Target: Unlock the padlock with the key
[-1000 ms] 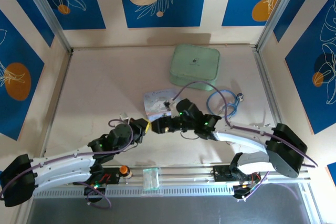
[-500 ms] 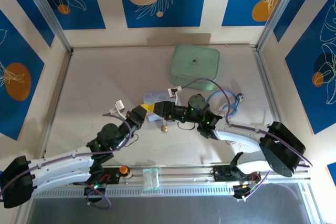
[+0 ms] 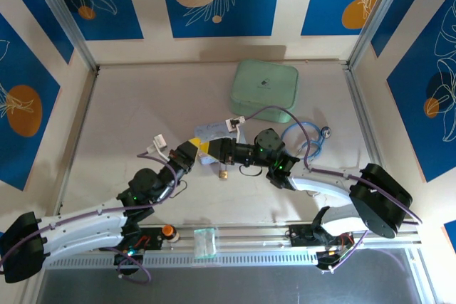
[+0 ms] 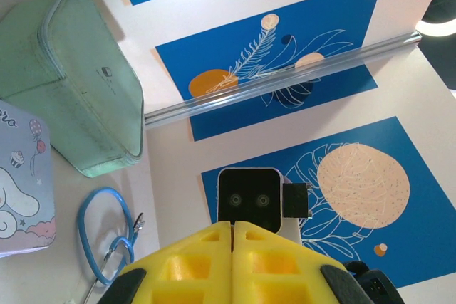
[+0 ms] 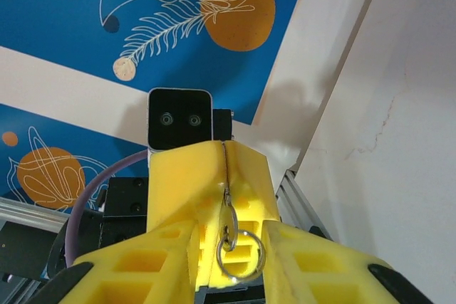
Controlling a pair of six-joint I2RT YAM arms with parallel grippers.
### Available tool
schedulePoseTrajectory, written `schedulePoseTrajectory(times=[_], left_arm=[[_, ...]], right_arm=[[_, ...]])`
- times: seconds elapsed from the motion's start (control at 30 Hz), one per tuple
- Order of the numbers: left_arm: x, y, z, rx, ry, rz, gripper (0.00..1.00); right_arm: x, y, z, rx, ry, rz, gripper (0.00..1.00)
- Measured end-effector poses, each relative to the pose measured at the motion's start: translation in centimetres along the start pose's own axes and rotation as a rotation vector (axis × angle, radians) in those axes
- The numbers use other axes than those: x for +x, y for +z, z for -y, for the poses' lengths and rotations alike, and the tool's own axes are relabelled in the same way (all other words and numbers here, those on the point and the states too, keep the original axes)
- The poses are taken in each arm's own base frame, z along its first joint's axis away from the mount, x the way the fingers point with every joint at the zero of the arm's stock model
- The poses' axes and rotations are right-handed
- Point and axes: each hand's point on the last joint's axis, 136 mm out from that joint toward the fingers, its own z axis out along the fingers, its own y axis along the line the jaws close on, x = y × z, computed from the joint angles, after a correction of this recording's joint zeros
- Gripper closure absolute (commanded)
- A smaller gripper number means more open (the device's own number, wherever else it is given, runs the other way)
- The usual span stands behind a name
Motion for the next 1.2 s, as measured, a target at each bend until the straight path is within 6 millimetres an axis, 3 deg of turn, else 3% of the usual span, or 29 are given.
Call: schedulePoseTrajectory(times=[0.2,0.3,0.53,0.63,0.77,0.97,1.2], left_arm=[[0.0,0.0,0.0,0.001,-0.002,0.0,1.0],[0.0,0.1,0.0,0.002,-0.004,0.001,1.0],[-0.1,0.1,0.0,0.004,-0.019,0.009,1.0],[0.0,0.0,-0.3,-0.013,-0.014,0.004,0.75],[-0.3,-0.4,-0.9,-0.048,0.016,0.011,0.56],[-0.4,-0.7,-2.0,-0.164,0.088,-0.013,0.54],[1.5,-0.2,-4.2,-0.264,0.146,-0.103,0.53]], right_arm=[[-0.1,0.0,-0.2,-0.01,0.0,0.004,0.87],[-0.1,0.0,-0.3,-0.016,0.0,0.006,0.99],[-0.2,-0.1,-0.4,-0.02,-0.007,0.009,1.0],[-0.3,-0.2,0.1,-0.005,-0.002,0.004,1.0],[-0.5,-1.1,1.4,0.045,0.011,-0.01,1.0],[0.1,-2.0,3.1,0.1,0.022,-0.08,1.0],[1.8,-2.2,3.1,0.091,0.008,-0.18,1.0]])
